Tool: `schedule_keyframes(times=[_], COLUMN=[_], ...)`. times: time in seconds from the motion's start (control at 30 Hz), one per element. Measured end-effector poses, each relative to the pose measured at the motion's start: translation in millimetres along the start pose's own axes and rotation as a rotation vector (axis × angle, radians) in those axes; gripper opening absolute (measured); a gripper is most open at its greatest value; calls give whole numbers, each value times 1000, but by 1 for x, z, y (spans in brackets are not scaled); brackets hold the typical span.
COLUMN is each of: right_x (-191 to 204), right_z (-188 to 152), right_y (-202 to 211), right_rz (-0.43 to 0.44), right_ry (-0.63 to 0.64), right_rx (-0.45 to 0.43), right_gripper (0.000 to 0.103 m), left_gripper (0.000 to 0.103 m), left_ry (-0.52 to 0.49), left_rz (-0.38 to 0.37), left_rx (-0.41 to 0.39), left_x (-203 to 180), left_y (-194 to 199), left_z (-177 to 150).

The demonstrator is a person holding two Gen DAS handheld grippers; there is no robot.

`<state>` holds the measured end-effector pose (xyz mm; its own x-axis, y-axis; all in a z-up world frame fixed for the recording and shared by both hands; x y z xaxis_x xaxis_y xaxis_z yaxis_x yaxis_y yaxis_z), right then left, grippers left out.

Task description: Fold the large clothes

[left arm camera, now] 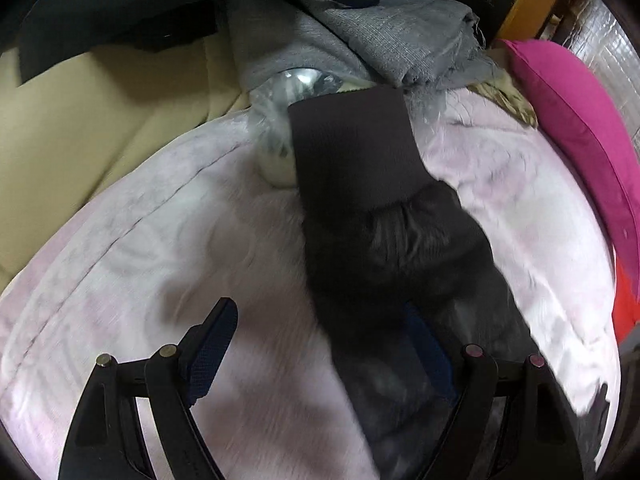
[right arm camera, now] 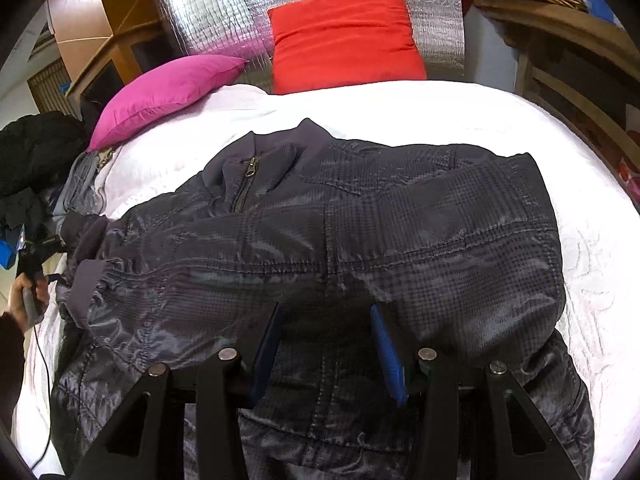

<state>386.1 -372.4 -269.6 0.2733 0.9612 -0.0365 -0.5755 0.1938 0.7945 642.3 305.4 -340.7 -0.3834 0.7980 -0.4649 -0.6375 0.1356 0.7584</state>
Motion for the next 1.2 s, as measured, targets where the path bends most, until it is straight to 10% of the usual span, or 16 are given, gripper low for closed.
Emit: schedule_keyframes(times=[0.07, 0.3, 0.4, 0.8, 1.2], right_x=[1, 8, 9, -11, -71], right_z=[-1, -2, -2, 9, 10], right_y=[-2, -6, -5, 20, 36], right_rz=[-6, -36, -36, 21, 184], right_ry=[8, 40, 38, -70, -308], right_rx=[-1, -14, -17, -38, 43], right_gripper=[50, 50, 50, 50, 50], left_gripper=[85, 18, 6, 4, 4], left_ry=[-14, -122, -138, -472, -828], left_rz=[-7, -4, -45, -221, -417], left_rx=[-3, -30, -65, -139, 15], left_x=[-3, -20, -28, -160, -334], left_y=[-8, -16, 3, 155, 227], left_z=[4, 11, 11, -43, -231])
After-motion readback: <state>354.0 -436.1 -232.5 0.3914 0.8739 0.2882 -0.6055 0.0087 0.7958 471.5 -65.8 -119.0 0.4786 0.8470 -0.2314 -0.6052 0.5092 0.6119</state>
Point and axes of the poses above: each gripper's, at about its wrist camera, not at the fingertips, and y roughly against the way its jaws point, x to its left, z to its top, the point moved 3 cm from there along -y, roughly the way its jaws point, and after that the axes turned 15 degrees about -z, right-handed, at the moved point
